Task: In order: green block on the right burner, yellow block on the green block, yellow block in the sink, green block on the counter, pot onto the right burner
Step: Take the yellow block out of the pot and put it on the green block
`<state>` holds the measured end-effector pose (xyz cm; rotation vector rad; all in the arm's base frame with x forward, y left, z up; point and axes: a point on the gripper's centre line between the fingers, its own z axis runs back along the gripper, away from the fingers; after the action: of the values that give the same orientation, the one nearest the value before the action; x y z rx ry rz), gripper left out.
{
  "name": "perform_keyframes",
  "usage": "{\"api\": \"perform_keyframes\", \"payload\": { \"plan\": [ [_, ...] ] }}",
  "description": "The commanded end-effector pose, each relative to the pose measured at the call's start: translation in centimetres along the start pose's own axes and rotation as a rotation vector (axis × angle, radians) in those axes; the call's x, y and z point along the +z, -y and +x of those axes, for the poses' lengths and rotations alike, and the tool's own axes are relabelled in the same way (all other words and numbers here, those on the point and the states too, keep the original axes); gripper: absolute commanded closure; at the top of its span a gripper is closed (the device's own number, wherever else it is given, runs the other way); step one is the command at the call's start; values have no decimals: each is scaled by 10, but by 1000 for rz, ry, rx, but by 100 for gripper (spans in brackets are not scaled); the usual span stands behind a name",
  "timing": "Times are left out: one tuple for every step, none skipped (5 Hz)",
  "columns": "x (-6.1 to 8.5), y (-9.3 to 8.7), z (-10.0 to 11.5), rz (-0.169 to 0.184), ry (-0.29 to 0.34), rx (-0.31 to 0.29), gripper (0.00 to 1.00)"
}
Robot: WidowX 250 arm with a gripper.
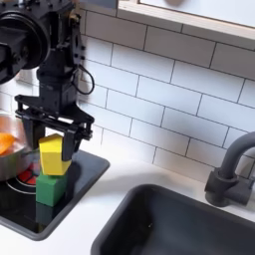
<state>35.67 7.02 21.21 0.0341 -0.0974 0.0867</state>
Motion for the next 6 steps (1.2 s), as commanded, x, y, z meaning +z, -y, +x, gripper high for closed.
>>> {"api": "perform_keyframes", "payload": {
  "plan": [
    [-4, -4, 2, 1, -16, 11, 100],
    [-1, -1, 2, 2, -7, 7, 100],
    [-4, 0, 1, 3, -14, 0, 100],
    [-5, 1, -2, 6, -16, -5, 100],
    [-10, 2, -4, 3, -33, -8, 100],
    [-10, 0, -6, 7, -33, -1, 100]
  ]
}}
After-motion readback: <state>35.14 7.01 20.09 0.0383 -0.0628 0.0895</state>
